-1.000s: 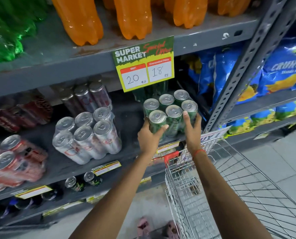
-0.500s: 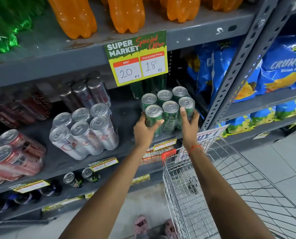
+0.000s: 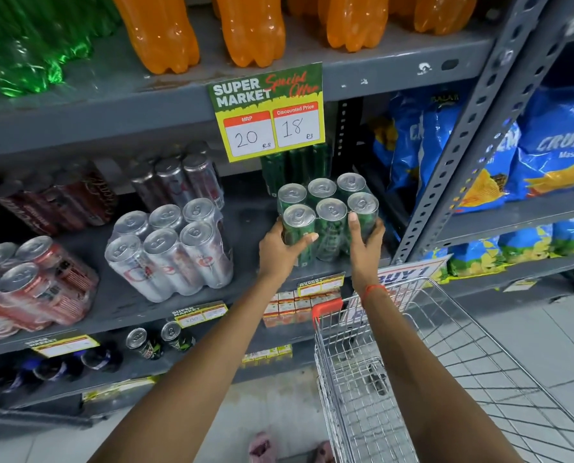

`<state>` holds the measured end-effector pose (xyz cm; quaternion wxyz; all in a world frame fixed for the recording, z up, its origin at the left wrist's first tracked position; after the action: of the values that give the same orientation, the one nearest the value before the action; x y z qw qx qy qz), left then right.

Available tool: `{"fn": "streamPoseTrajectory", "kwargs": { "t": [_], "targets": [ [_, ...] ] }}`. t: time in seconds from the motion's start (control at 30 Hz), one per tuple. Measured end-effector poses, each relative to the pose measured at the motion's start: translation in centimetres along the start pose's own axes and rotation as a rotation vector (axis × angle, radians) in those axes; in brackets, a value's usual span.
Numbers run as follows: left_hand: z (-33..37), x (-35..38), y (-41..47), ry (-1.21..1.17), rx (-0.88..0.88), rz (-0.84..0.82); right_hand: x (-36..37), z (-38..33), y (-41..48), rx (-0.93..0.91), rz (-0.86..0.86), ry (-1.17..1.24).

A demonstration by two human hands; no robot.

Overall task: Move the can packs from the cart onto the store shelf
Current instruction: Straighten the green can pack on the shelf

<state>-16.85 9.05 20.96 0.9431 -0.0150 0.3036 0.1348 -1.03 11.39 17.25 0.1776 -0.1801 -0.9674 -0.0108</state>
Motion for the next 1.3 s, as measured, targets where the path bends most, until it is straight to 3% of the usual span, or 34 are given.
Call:
{"fn": "streamPoseTrajectory", "kwargs": {
  "t": [0.17, 0.37, 0.57, 0.87, 1.17, 1.3],
  "targets": [
    [0.5, -0.3, -0.7, 0.023, -0.028, -0.081, 0.4, -0.5, -0.6, 0.050, 0.041, -0.047],
    [-0.6, -2.3, -2.0, -0.146, -0.092, -0.396, 3.0, -1.3, -3.8, 0.012, 0.221, -0.132],
    [-1.0, -2.5, -2.2, -0.100, -0.086, -0.563, 5.6, -1.5, -6.4, 0.118, 0.104, -0.129],
    [-1.2, -1.2, -0.8, -0.064, -0.117, -0.499, 2.0, -0.9, -2.3, 0.086, 0.109, -0.317],
    [-1.4, 0.1, -0.2, 0.079, -0.101, -0.232, 0.7, -2.7, -1.4, 0.168, 0.030, -0.200],
    [-1.2, 0.0, -0.4, 0.130, -0.083, -0.215, 1.1, -2.6, -1.3, 0.146, 0.026, -0.158]
  ]
}}
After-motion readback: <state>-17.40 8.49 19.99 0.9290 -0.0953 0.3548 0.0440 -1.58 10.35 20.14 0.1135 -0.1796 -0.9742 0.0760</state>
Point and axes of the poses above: each hand's wrist, its own y-axis towards the middle knuckle, its own x-axis out of the palm, z = x × y, the point moved 2 cm from there along y, towards the middle knuckle, and after that the axes turned 11 degrees about y, right-handed, at the moved point
